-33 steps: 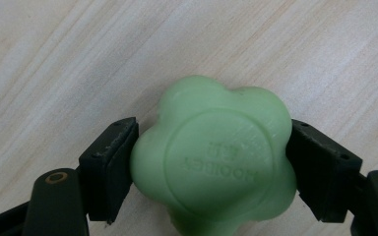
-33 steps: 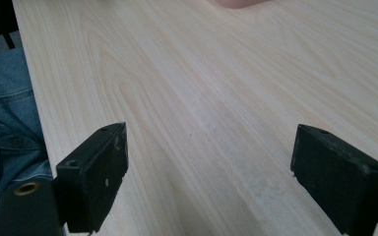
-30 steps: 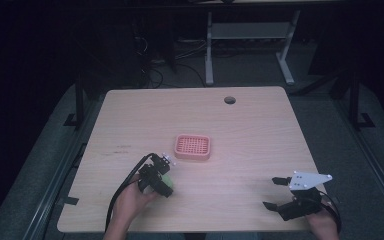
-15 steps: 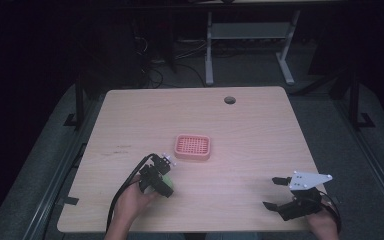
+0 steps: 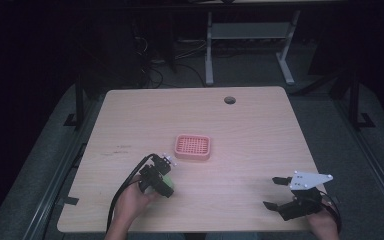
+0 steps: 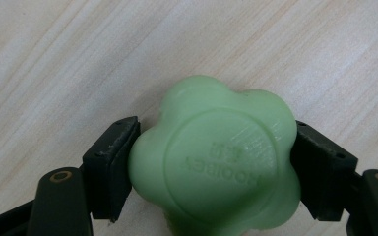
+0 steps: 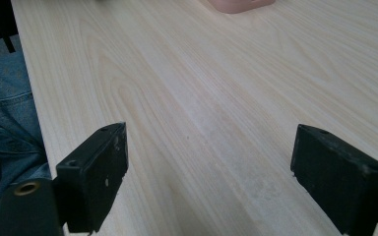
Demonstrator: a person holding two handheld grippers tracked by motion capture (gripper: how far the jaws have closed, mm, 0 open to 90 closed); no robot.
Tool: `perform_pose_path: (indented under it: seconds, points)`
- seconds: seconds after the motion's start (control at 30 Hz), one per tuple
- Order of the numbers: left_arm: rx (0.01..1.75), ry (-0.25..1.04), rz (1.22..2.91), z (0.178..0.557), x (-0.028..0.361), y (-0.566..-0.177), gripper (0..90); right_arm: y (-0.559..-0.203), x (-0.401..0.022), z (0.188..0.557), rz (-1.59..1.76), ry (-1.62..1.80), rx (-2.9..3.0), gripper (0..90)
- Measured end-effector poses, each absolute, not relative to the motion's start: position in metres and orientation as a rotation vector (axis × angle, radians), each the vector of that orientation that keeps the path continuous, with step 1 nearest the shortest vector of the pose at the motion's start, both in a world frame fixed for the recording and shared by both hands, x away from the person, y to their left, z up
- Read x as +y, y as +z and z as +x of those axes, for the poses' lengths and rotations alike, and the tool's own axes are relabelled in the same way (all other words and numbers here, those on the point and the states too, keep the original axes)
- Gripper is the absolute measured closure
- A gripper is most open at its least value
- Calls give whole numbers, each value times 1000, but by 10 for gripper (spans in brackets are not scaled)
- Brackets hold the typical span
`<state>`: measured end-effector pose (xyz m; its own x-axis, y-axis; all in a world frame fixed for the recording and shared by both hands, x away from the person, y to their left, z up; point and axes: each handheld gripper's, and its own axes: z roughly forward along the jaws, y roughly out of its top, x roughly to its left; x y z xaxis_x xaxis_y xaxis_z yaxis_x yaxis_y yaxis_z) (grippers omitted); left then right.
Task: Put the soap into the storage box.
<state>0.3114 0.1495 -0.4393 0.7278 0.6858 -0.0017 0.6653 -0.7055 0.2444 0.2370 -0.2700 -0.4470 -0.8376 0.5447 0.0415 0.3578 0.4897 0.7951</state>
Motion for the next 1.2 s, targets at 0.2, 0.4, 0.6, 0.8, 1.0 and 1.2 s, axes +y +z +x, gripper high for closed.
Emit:
perform_pose_path:
  seconds: [0.2,0.4,0.6,0.8,1.0,1.2]
  points:
    - [1082,142,2689,311,150,-438,266,-447,-270,237,774,1272,2515,138]
    - [1085,163,2684,311,152,-436,267,-447,-270,237,774,1272,2515,138]
    - [1086,163,2684,312,154,-435,269,-447,-270,237,776,1270,2515,138]
    - [1089,179,2665,311,154,-433,269,-447,-271,237,776,1271,2514,138]
    - [1078,185,2656,313,154,-428,269,-447,-271,237,778,1270,2515,137]
    - [1068,192,2646,315,151,-423,269,-447,-271,237,776,1270,2514,138]
